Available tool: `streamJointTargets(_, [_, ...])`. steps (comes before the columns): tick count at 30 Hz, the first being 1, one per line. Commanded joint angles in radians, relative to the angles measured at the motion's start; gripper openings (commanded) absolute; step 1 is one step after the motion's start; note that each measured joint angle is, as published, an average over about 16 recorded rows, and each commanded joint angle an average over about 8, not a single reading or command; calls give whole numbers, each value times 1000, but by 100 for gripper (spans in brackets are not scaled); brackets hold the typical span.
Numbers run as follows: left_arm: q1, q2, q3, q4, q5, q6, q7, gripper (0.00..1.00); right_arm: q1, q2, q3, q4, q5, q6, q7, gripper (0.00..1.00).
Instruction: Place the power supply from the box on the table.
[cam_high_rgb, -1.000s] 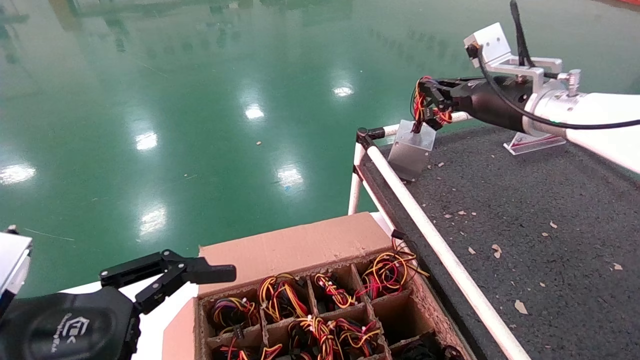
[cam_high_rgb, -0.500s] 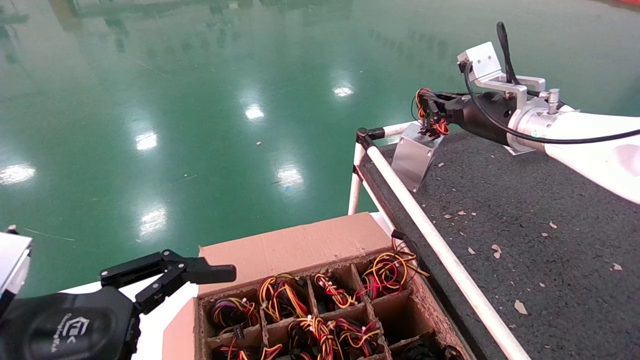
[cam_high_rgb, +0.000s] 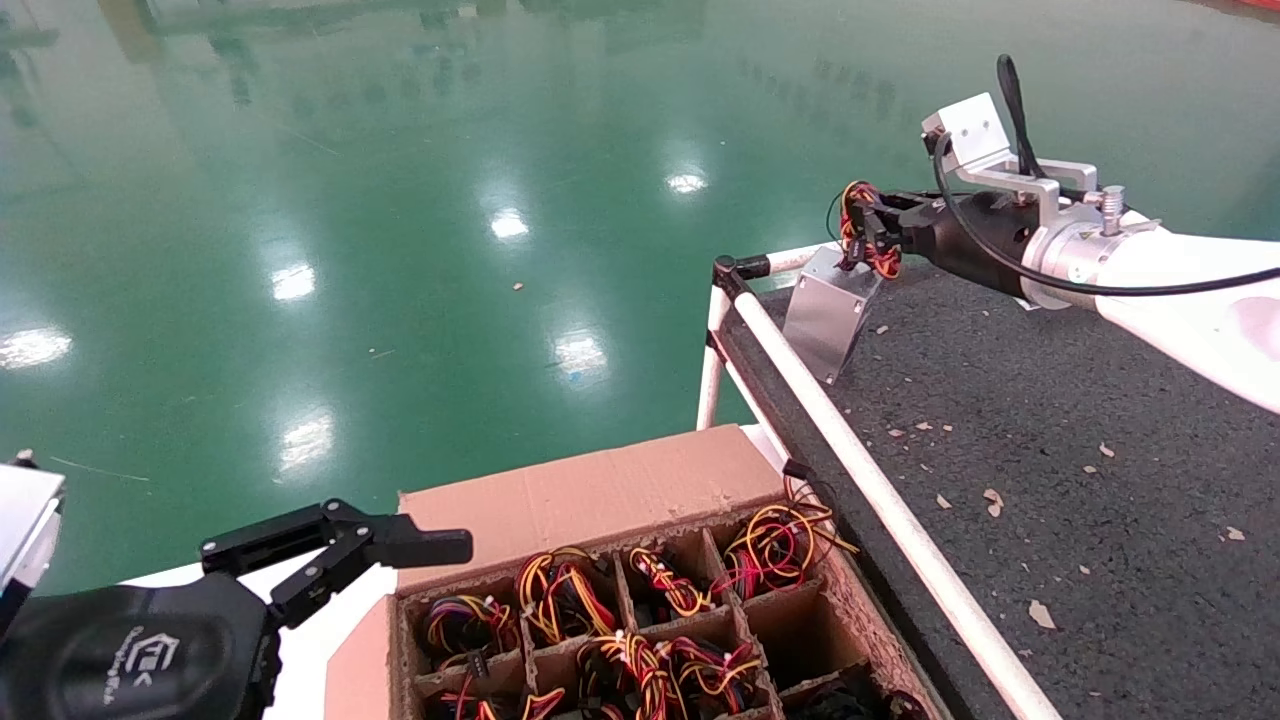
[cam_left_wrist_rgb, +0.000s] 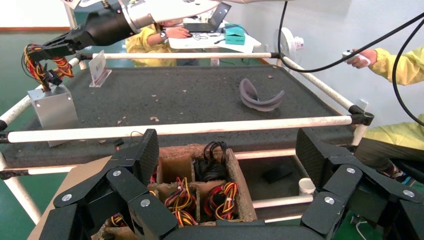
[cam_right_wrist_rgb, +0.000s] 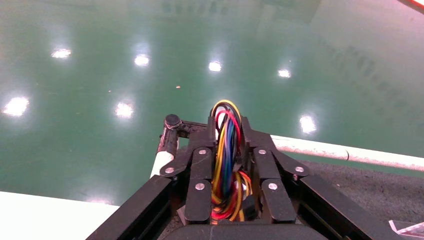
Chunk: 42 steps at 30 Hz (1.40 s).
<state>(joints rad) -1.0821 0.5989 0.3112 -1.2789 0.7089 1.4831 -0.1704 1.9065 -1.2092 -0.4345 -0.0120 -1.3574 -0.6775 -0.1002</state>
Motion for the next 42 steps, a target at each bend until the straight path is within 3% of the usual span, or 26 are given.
streamJointTargets(1, [0, 0, 0, 0, 0, 0, 0, 100, 0, 0, 0, 0, 0, -1, 0, 100])
streamJointTargets(13, [0, 0, 0, 0, 0, 0, 0, 100, 9, 4, 1, 7, 1, -9, -1, 100])
streamJointTargets(22, [0, 0, 0, 1, 0, 0, 0, 100, 16, 16, 5, 42, 15, -66, 12, 100])
streamJointTargets(42, [-1, 0, 1, 1, -1, 0, 1, 100, -253, 202, 53, 444, 210, -311, 101, 100])
